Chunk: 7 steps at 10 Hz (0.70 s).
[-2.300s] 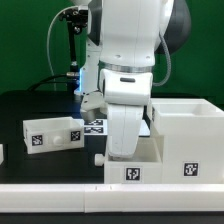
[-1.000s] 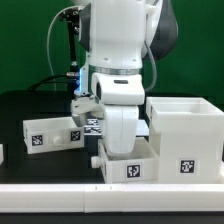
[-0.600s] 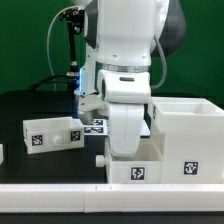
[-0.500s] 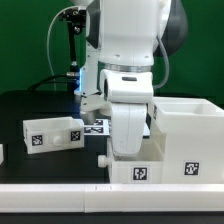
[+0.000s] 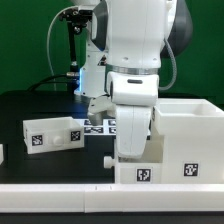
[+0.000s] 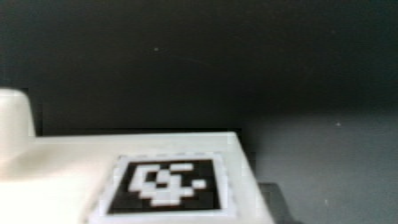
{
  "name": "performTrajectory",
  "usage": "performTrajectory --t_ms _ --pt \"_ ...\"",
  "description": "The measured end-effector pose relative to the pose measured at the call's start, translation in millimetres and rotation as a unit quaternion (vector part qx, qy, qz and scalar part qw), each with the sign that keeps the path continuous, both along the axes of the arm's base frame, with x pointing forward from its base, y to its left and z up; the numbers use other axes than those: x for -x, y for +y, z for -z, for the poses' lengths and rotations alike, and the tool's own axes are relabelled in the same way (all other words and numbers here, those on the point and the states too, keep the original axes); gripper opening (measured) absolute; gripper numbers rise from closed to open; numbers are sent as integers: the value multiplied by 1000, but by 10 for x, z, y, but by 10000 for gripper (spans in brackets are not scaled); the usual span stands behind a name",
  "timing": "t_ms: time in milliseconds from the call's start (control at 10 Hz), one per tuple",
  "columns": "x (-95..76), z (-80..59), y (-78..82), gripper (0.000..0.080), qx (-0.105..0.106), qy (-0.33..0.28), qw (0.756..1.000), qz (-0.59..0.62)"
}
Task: Assemble drawer
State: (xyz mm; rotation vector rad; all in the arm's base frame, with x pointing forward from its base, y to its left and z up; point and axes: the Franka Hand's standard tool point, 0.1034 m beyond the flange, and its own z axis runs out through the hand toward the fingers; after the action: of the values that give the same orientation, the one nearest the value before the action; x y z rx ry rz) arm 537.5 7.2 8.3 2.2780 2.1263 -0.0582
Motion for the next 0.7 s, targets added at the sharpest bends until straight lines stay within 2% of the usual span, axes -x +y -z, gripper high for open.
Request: performTrajectory --t_ms 400,500,600,700 --pt "5 5 -17 42 0 2 1000 -15" --pt "-3 -5 -28 259 0 1 1000 -14" --pt "-39 -90 -59 412 2 2 1000 -11" --pt "-88 -212 -61 412 4 6 1000 -11"
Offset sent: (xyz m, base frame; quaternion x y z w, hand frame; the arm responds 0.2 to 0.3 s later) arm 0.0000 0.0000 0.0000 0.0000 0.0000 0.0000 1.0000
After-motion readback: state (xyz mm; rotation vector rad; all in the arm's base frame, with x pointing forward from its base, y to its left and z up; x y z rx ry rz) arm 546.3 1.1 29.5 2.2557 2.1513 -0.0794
